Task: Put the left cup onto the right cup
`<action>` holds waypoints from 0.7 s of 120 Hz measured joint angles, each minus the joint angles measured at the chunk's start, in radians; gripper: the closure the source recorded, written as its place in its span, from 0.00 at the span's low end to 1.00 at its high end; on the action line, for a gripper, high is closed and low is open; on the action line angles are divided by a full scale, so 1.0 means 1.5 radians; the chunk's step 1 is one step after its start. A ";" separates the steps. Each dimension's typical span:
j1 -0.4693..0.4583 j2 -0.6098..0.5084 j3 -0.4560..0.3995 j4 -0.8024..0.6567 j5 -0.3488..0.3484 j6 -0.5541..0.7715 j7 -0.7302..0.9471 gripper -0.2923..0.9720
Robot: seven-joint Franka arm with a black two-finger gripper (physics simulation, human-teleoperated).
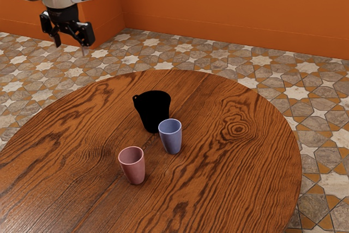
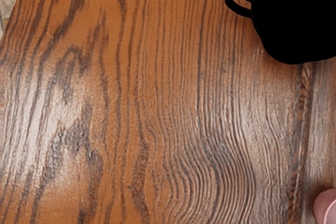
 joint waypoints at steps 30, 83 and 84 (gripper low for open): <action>0.003 -0.008 -0.014 -0.032 -0.003 0.006 -0.010 0.23; -0.003 -0.002 -0.046 -0.277 -0.078 0.077 -0.022 0.23; -0.004 -0.002 -0.047 -0.280 -0.079 0.080 -0.022 0.23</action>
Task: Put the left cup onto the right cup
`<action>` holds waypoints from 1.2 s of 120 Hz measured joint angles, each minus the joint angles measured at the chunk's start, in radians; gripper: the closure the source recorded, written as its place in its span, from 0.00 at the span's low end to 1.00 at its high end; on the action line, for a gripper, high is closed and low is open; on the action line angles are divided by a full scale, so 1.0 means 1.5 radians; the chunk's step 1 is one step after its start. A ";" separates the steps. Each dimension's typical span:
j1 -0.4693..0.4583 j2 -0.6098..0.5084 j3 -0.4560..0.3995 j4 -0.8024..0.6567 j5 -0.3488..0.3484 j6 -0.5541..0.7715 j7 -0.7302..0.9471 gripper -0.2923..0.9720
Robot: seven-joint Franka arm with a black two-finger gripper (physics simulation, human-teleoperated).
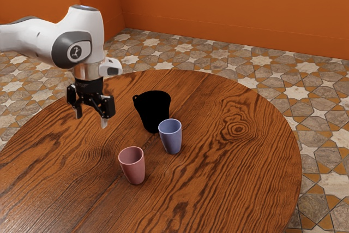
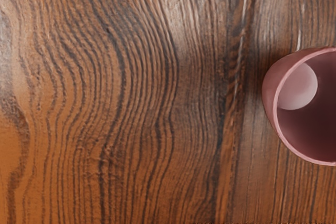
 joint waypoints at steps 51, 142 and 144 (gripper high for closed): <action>0.011 0.066 -0.033 -0.098 -0.027 0.181 -0.021 0.23; -0.001 0.151 -0.038 -0.094 -0.022 0.316 -0.045 0.60; 0.000 0.151 -0.040 -0.094 -0.022 0.316 -0.045 0.62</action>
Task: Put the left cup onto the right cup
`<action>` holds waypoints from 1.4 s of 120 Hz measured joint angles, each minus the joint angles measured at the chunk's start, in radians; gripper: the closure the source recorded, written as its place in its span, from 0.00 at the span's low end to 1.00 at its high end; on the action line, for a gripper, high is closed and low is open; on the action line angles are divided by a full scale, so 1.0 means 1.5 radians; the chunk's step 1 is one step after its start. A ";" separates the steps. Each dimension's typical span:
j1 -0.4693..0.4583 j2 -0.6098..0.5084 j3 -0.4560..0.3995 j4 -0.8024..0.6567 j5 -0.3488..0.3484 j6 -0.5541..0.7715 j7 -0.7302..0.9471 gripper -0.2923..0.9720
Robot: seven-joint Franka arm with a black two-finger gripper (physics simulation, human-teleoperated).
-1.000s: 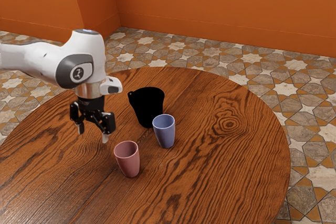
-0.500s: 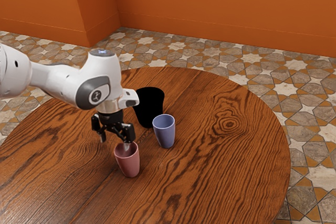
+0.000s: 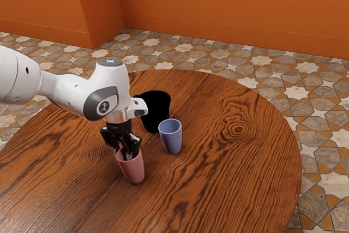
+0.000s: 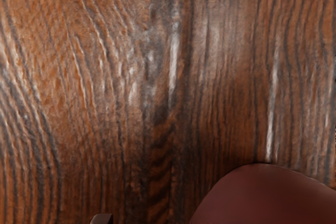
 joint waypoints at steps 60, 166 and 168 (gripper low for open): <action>-0.004 -0.029 -0.013 0.002 -0.005 0.007 -0.010 0.84; -0.010 0.011 -0.014 0.236 -0.079 -0.088 -0.020 0.85; -0.009 0.015 -0.015 0.240 -0.079 -0.089 -0.020 0.85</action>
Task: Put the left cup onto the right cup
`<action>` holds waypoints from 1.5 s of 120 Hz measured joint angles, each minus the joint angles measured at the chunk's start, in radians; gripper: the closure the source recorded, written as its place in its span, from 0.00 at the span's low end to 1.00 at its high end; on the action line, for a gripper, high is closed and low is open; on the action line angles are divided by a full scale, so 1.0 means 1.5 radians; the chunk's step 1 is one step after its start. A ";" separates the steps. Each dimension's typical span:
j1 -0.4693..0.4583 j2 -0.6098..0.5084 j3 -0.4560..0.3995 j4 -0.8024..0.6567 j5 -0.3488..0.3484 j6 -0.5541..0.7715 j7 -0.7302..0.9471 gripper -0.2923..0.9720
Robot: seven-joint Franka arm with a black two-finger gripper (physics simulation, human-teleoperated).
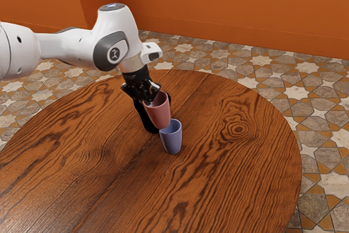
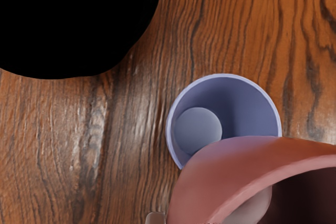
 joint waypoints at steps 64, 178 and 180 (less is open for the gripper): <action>-0.001 0.079 -0.005 0.079 0.003 -0.011 0.002 0.85; -0.017 0.057 -0.003 0.081 0.008 -0.013 0.006 0.31; -0.017 0.052 -0.003 0.080 0.008 -0.013 0.006 0.31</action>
